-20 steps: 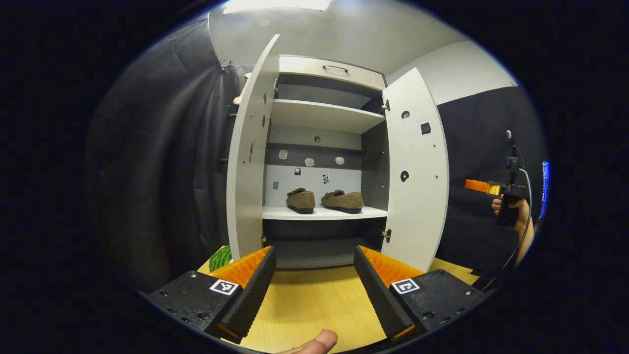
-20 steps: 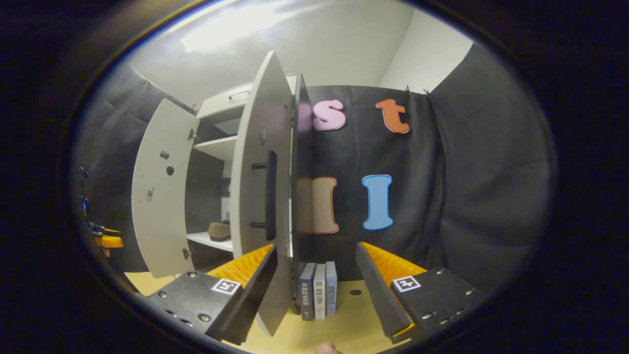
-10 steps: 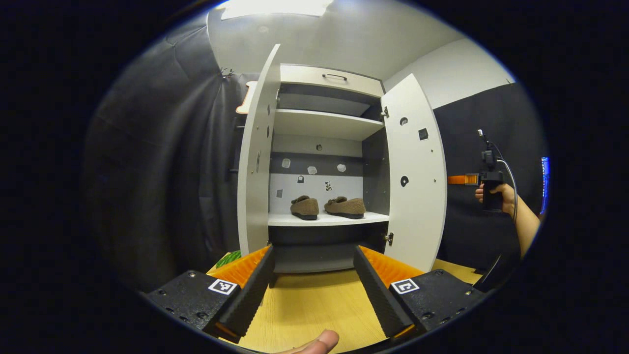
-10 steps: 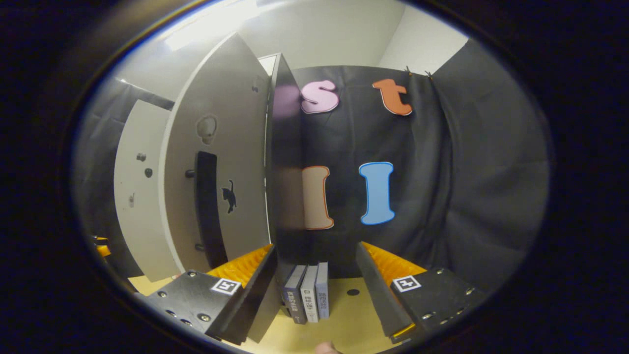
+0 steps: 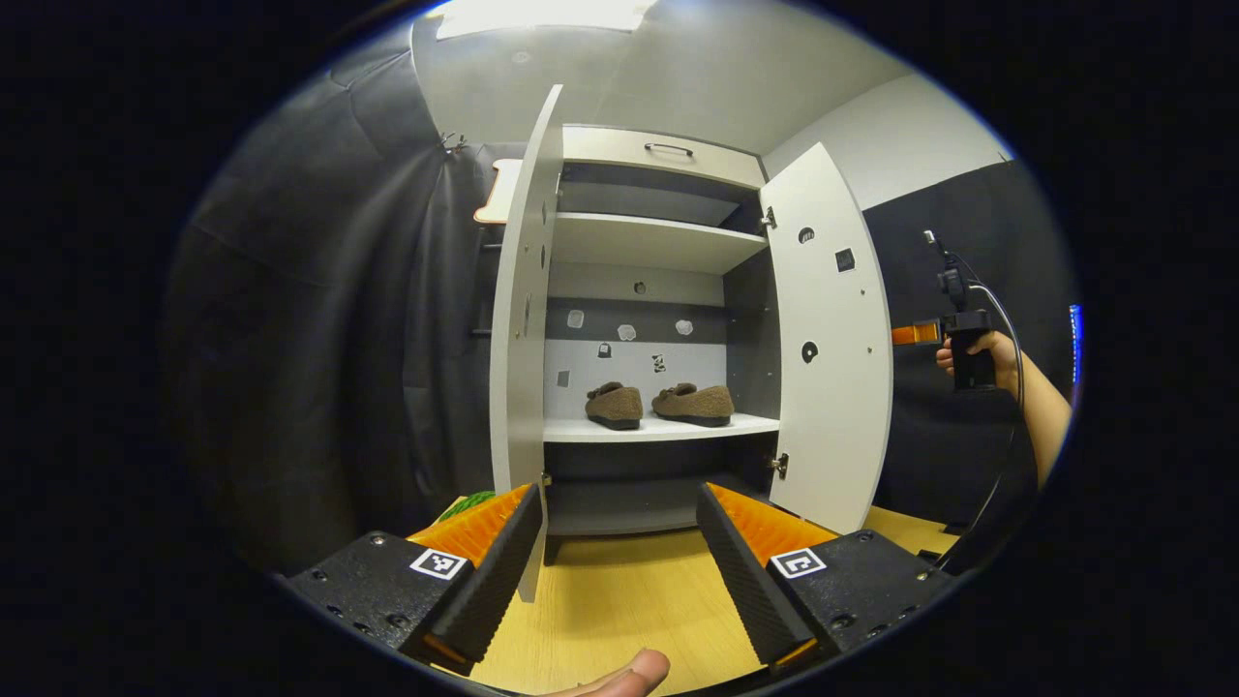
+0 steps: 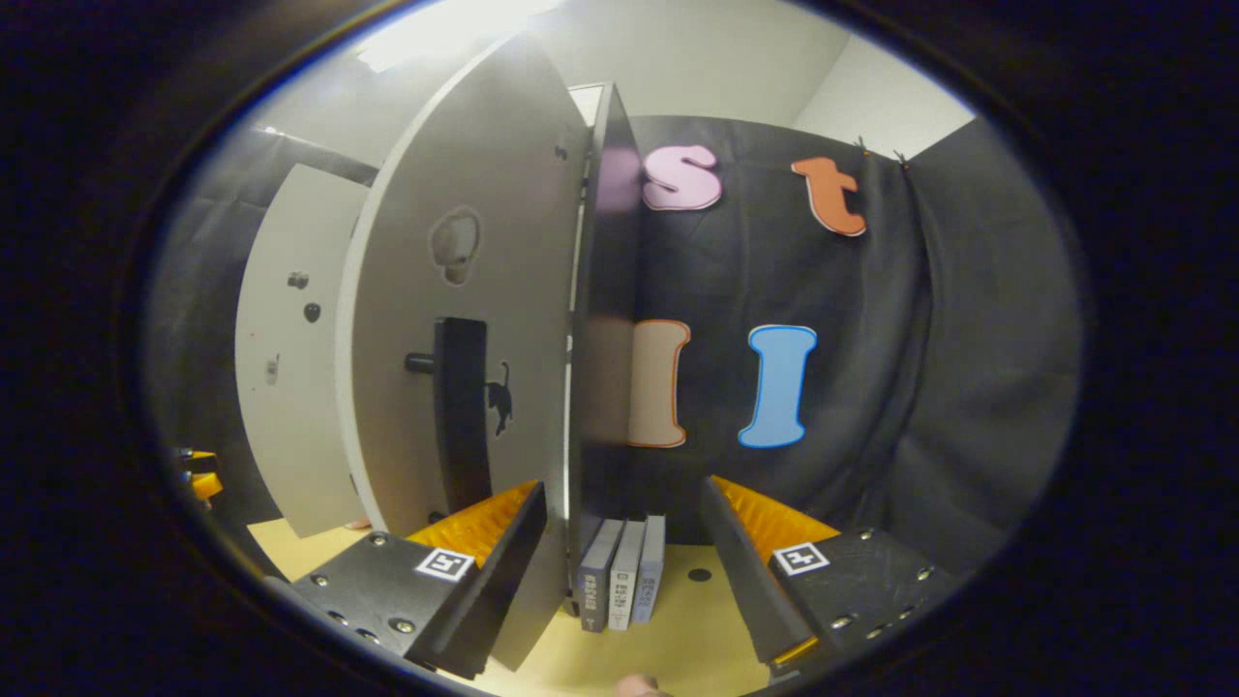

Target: Grab one shoe with the right hand and put it into the shoe cabinet, grab the other shoe with the left hand and put it into the shoe cabinet; then close the right door with the right hand and the left door with the left hand.

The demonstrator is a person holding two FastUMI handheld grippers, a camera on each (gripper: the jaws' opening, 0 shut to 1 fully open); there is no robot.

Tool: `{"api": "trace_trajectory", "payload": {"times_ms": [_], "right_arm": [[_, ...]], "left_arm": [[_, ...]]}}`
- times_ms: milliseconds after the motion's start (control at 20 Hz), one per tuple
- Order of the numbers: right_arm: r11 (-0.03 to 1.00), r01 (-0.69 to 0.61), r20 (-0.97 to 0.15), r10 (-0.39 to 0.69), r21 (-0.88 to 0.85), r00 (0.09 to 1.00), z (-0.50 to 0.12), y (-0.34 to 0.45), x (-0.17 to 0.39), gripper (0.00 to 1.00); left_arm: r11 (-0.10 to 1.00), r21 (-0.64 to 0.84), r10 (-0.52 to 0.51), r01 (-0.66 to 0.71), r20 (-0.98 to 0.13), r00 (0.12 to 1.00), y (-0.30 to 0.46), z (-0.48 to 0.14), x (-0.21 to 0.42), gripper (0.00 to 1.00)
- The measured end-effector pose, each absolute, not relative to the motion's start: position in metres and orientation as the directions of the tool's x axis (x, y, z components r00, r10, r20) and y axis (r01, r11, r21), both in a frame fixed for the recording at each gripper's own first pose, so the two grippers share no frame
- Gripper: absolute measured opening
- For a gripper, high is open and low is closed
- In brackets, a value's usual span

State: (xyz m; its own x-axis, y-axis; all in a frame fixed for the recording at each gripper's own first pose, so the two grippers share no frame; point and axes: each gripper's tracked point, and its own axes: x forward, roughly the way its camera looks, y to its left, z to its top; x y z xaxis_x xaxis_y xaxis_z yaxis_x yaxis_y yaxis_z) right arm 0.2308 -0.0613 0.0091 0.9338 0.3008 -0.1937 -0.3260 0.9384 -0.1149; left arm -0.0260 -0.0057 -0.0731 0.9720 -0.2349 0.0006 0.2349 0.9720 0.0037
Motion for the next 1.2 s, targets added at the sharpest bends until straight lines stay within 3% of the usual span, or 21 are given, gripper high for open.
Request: {"api": "trace_trajectory", "payload": {"times_ms": [100,700,750,850,900,950,1000,1050,1200], "right_arm": [[0.939,-0.307,-0.2,0.274,-0.156,0.941,0.007,-0.064,0.231,0.95],[0.96,-0.28,-0.203,0.27,-0.021,0.941,-0.002,-0.026,0.223,0.94],[0.961,-0.275,-0.202,0.264,-0.026,0.943,-0.003,-0.022,0.224,0.9],[0.962,-0.271,-0.193,0.26,-0.032,0.946,-0.002,-0.009,0.223,0.99],[0.962,-0.271,-0.192,0.261,-0.032,0.946,-0.002,-0.002,0.223,0.94],[0.962,-0.272,-0.19,0.261,-0.035,0.947,-0.003,0.004,0.223,0.99],[0.962,-0.271,-0.186,0.259,-0.041,0.948,-0.003,0.008,0.222,0.9],[0.963,-0.265,-0.18,0.253,-0.045,0.951,-0.003,0.013,0.221,0.94],[0.978,-0.202,-0.161,0.19,-0.055,0.968,-0.004,0.021,0.221,0.9]], "left_arm": [[0.974,-0.005,-0.227,0.227,0.002,0.974,0.0,-0.074,-0.026,0.98],[0.978,-0.03,-0.205,0.205,0.005,0.979,0.0,-0.07,-0.037,0.98],[0.978,-0.029,-0.205,0.206,0.006,0.979,-0.001,-0.069,-0.036,0.97],[0.978,-0.029,-0.206,0.206,0.004,0.979,-0.006,-0.069,-0.03,0.98],[0.978,-0.027,-0.209,0.209,0.003,0.978,-0.008,-0.069,-0.029,0.98],[0.977,-0.026,-0.213,0.213,0.004,0.977,-0.009,-0.069,-0.03,0.97],[0.976,-0.027,-0.216,0.216,0.002,0.976,-0.01,-0.069,-0.031,0.98],[0.976,-0.029,-0.217,0.217,0.002,0.976,-0.01,-0.069,-0.031,0.98],[0.975,-0.028,-0.221,0.221,0.006,0.975,-0.009,-0.069,-0.034,0.97]]}}
